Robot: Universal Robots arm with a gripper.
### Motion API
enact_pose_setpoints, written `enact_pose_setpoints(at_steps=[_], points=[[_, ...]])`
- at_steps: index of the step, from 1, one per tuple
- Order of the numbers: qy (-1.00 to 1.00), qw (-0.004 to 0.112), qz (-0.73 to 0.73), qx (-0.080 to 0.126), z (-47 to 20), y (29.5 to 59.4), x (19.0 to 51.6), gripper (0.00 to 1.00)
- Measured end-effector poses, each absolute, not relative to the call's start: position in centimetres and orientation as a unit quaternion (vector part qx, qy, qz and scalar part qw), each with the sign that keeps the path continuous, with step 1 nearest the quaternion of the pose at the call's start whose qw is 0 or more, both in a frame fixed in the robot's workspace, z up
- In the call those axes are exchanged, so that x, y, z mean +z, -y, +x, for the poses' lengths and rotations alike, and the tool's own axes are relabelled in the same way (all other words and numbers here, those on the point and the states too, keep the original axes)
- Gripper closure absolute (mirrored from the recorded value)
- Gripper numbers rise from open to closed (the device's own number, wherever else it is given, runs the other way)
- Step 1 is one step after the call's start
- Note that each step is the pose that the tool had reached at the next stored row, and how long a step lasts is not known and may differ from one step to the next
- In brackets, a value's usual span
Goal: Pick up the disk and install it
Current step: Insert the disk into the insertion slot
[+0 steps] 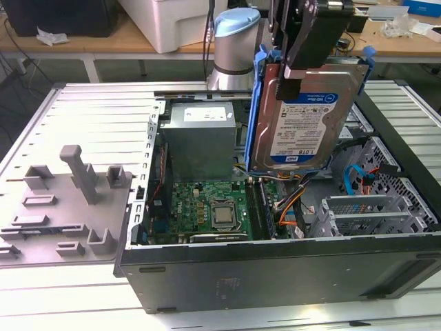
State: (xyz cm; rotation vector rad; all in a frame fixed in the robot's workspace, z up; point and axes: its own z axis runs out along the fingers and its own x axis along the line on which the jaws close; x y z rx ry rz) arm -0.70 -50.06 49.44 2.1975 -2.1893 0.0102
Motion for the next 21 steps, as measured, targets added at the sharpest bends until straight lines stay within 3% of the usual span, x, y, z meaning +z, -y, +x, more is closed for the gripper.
enact_pose_setpoints(at_steps=[21], points=[[0.706,0.009,0.708,-0.004,2.4,52.3,49.3,0.64]])
